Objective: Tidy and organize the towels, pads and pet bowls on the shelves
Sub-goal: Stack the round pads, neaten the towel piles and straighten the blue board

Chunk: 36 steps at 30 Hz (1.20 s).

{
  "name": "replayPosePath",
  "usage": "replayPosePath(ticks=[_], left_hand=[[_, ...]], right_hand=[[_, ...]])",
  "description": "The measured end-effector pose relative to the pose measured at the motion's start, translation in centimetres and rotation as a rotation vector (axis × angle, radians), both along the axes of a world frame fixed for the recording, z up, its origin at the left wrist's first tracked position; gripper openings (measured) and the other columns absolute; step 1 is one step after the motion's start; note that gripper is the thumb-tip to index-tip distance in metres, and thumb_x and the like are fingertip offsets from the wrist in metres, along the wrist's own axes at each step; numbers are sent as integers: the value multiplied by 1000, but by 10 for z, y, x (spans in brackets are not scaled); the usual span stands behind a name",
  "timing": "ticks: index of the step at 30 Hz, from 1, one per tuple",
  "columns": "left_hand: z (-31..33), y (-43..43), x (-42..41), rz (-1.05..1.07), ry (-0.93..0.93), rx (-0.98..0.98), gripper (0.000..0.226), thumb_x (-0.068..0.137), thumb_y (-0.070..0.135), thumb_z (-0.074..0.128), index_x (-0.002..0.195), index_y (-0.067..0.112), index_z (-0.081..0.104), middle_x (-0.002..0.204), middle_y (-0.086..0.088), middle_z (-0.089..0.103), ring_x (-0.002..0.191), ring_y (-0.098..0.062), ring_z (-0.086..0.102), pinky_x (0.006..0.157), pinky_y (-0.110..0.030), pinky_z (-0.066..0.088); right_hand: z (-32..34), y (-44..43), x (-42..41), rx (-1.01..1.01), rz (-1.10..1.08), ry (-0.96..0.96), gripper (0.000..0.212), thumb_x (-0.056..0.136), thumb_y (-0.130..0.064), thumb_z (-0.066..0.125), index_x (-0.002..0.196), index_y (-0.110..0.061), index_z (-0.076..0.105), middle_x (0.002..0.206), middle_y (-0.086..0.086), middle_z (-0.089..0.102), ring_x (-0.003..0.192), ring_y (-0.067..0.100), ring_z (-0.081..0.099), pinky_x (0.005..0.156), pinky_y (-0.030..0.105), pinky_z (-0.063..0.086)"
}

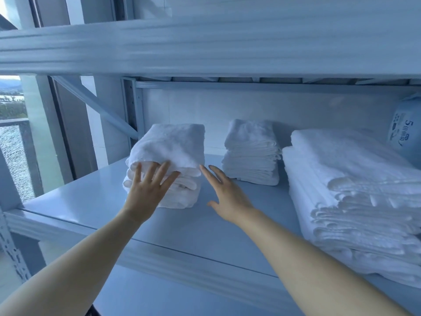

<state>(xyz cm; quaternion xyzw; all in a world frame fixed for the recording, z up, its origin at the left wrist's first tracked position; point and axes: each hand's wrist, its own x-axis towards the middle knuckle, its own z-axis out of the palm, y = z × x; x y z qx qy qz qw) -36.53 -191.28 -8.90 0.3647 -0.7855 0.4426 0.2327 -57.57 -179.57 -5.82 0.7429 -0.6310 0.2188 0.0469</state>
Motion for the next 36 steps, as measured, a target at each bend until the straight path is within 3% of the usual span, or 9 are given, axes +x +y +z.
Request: replayPosePath(ticks=[3, 9, 13, 24, 33, 36], left_hand=[[-2, -5, 5, -21, 22, 7, 100, 43, 0, 77, 132, 18, 36, 137, -18, 35, 110, -42, 50, 92, -69, 34], [0, -12, 2, -53, 23, -10, 99, 42, 29, 89, 127, 19, 39, 144, -12, 27, 114, -38, 39, 93, -69, 32], [0, -22, -3, -60, 32, -41, 86, 48, 25, 85, 122, 21, 42, 142, -11, 31, 107, -39, 46, 89, -65, 34], [-2, -41, -11, -151, 66, -110, 79, 51, 36, 81, 120, 19, 44, 136, -11, 37, 102, -38, 43, 87, -64, 32], [2, -52, -21, -140, 113, -143, 49, 66, 24, 66, 110, 15, 48, 129, -11, 40, 96, -37, 46, 83, -58, 37], [4, -53, -19, -154, 128, -166, 39, 71, 29, 59, 106, 14, 49, 126, -10, 41, 93, -36, 47, 82, -57, 39]], right_hand=[[-1, -5, 2, 2, -6, 4, 92, 88, -12, 60, 145, -41, -6, 156, -9, 0, 138, 21, 22, 101, 35, 38], [-2, -20, 9, -16, -45, -17, 93, 87, -11, 60, 144, -41, -6, 155, -7, 2, 133, 24, 32, 97, 34, 39], [-9, -28, 13, -40, -34, -46, 95, 85, -12, 62, 145, -38, -7, 155, -4, 4, 134, 24, 31, 99, 34, 38], [-18, -49, -8, -70, -31, -89, 103, 83, -11, 65, 143, -40, -12, 156, -5, 5, 140, 20, 21, 105, 35, 36], [-16, -85, -13, -127, 48, -140, 109, 80, -20, 71, 142, -43, -16, 156, -2, 8, 136, 22, 30, 104, 40, 37], [-17, -92, -15, -129, 85, -164, 110, 79, -22, 73, 140, -46, -16, 155, -2, 10, 136, 22, 31, 104, 42, 38]])
